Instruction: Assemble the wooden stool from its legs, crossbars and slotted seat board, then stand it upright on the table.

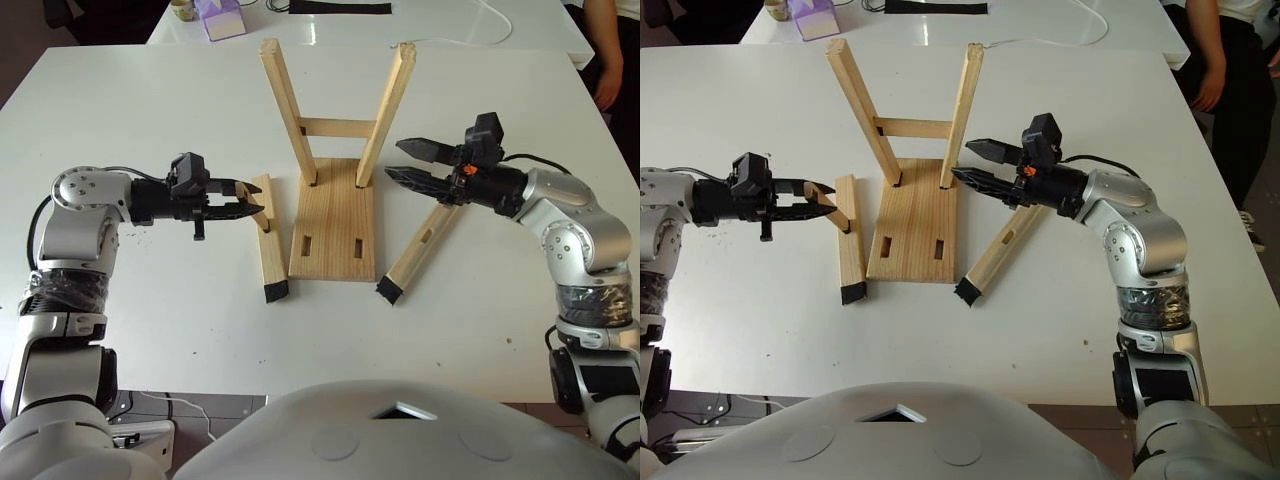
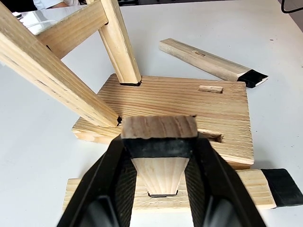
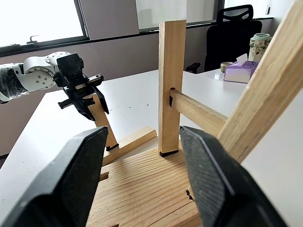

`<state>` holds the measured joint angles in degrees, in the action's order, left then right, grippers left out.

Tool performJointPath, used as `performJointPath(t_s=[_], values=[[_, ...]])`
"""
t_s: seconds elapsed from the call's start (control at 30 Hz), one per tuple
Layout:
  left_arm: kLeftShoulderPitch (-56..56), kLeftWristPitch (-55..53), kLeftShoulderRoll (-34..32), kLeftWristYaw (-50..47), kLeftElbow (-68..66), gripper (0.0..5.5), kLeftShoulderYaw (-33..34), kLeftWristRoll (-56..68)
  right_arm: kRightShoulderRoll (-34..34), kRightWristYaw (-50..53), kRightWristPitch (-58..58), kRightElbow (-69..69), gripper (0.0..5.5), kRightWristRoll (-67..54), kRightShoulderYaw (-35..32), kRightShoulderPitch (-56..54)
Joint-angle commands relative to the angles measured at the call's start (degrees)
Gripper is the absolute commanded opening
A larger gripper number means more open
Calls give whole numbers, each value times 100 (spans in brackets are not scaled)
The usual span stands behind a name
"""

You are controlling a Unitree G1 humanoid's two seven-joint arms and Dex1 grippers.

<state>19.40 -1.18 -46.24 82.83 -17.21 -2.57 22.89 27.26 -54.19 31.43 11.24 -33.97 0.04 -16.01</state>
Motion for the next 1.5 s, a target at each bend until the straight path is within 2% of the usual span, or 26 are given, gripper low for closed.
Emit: performJointPath(t_s=[0.03,0.23,0.6,0.77,0.8,0.93,1.0,1.2,1.33,1.4,1.5], values=[[-490,28,58,-73,-249,131,-437,-598,-30,153,68,186,278,-114,-73,152],[-546,216,86,-114,-326,131,-602,-673,-72,276,61,214,278,-128,-84,173],[729,673,131,164,-1779,131,-790,-859,-240,469,-114,122,278,-72,-64,159],[1264,704,353,-76,-2034,131,-705,-903,-385,640,-194,154,278,-114,-118,241],[1326,670,371,-126,-2013,167,-658,-882,-409,660,-205,146,278,-125,-115,250],[1503,676,359,-328,-1782,229,-451,-940,-539,803,-241,225,278,-142,-127,423],[1501,673,272,-401,-1623,233,-379,-1008,-591,920,-265,336,278,-145,-166,573],[172,78,-630,-350,7,233,412,-597,-722,1230,-304,611,278,-187,-302,1016],[-569,-691,-892,-695,1121,233,1139,-113,-823,1454,-351,749,278,-209,-383,1287],[-705,-1124,-799,-1260,1580,233,1600,87,-883,1564,-366,835,278,-219,-399,1393],[-625,-2064,-52,-3220,2417,233,2314,251,-926,1653,-349,944,278,-263,-411,1501]])
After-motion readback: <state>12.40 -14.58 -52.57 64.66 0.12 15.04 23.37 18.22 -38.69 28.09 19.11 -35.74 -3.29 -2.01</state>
